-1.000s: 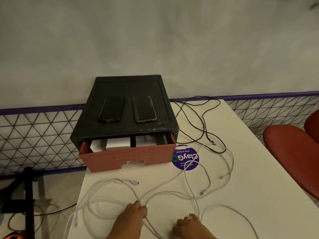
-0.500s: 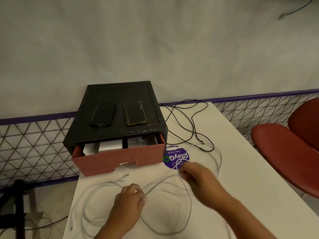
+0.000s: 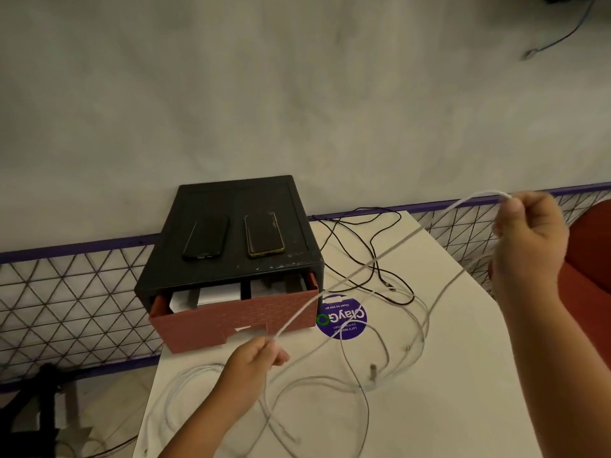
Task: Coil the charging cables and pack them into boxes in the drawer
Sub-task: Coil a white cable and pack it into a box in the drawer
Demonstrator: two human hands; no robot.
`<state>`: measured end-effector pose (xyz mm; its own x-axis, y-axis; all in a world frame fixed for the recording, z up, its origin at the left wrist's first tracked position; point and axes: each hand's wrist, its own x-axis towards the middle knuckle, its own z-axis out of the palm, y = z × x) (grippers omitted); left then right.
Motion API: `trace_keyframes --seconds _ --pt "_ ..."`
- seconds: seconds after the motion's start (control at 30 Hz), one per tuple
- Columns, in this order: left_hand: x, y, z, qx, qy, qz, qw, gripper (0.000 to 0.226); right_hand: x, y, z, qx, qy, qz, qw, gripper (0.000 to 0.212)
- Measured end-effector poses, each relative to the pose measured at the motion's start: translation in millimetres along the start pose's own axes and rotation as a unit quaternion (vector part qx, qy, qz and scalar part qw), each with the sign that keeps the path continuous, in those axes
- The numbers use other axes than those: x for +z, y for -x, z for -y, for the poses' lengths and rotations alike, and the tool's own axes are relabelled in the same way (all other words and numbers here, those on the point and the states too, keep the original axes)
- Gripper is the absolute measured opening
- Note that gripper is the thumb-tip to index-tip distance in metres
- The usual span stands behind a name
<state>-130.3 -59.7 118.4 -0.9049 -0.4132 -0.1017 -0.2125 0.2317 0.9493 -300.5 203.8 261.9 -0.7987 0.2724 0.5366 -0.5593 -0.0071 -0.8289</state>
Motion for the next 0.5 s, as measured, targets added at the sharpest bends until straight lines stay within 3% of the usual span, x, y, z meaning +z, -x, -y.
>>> trace_keyframes --seconds 0.07,0.13,0.2,0.27,0.4,0.5 --pt "-3 -1 -21 -0.063 0.208 -0.011 0.976 0.032 -9 -5 -6 0.008 0.039 -0.027 0.999 0.027" --pt "-11 -5 -43 -0.099 0.407 0.005 0.908 0.027 -18 -7 -18 0.025 0.114 -0.047 0.992 0.026" --pt "-18 -12 -63 -0.098 0.516 0.031 0.850 0.022 -26 -6 -34 0.051 0.207 -0.028 0.977 0.018" --pt "-22 -19 -85 -0.075 0.550 0.050 0.830 0.021 -32 0 -51 0.074 0.283 0.020 0.956 0.013" --pt "-22 -24 -124 -0.012 0.508 0.084 0.857 0.026 -35 16 -79 0.093 0.411 0.148 0.895 0.019" --pt "-15 -23 -148 0.035 0.384 0.087 0.919 0.026 -33 28 -98 0.123 0.506 0.304 0.798 0.023"
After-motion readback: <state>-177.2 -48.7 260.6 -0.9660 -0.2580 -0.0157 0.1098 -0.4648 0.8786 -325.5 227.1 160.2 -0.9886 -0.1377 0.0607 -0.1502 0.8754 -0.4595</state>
